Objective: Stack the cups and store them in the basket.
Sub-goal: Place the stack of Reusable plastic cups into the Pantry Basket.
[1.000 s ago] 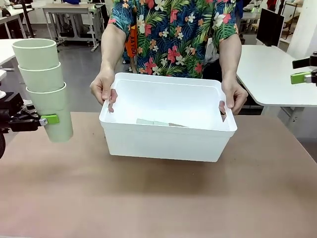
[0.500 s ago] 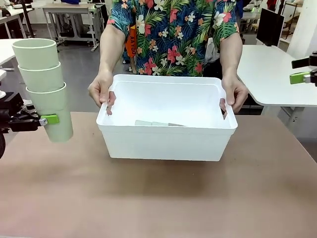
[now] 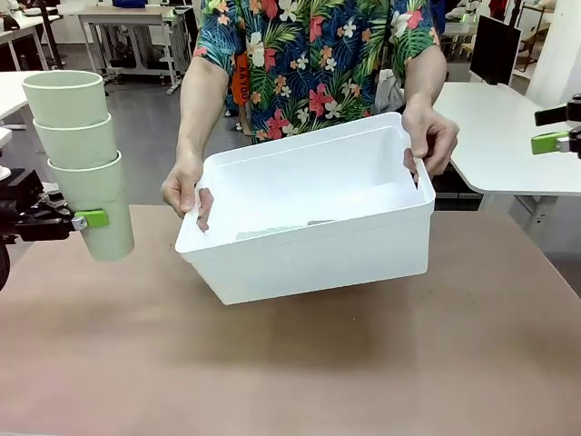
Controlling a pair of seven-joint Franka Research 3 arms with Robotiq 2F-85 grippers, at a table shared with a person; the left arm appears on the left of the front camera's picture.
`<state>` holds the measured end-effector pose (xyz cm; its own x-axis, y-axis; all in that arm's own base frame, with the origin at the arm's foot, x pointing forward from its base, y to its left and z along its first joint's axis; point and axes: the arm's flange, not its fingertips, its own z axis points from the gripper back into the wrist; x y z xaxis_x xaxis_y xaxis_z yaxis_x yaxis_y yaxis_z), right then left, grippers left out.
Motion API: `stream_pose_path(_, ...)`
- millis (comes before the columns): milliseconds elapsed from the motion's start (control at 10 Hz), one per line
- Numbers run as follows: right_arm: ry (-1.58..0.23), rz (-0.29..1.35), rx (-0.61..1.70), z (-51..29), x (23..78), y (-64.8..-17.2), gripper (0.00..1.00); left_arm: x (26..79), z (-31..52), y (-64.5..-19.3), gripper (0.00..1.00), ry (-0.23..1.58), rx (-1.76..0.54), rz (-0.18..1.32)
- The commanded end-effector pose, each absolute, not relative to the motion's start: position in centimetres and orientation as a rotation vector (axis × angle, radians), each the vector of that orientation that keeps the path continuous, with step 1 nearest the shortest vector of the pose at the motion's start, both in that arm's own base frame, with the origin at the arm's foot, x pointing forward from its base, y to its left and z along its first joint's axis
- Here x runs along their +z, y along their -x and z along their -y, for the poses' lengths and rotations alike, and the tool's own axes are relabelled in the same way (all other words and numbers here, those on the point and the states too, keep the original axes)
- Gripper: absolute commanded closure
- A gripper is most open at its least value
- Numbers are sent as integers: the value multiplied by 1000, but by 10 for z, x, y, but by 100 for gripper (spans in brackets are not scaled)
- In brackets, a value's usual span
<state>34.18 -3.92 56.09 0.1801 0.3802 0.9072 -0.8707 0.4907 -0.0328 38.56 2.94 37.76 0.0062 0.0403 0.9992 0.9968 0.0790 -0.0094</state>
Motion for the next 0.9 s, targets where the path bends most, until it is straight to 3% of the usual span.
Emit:
stream_pose_path(0, -587, 1073, 954, 39, 561, -344, 0, 381, -31, -383, 14, 1192, -1146, 1283)
stream_pose_path(300, -587, 1073, 954, 39, 561, -344, 0, 378, -29, -386, 14, 1183, -1126, 1269)
stream_pose_path(800, -587, 1073, 954, 39, 561, -344, 0, 479, -17, -405, 14, 1037, -1117, 1183)
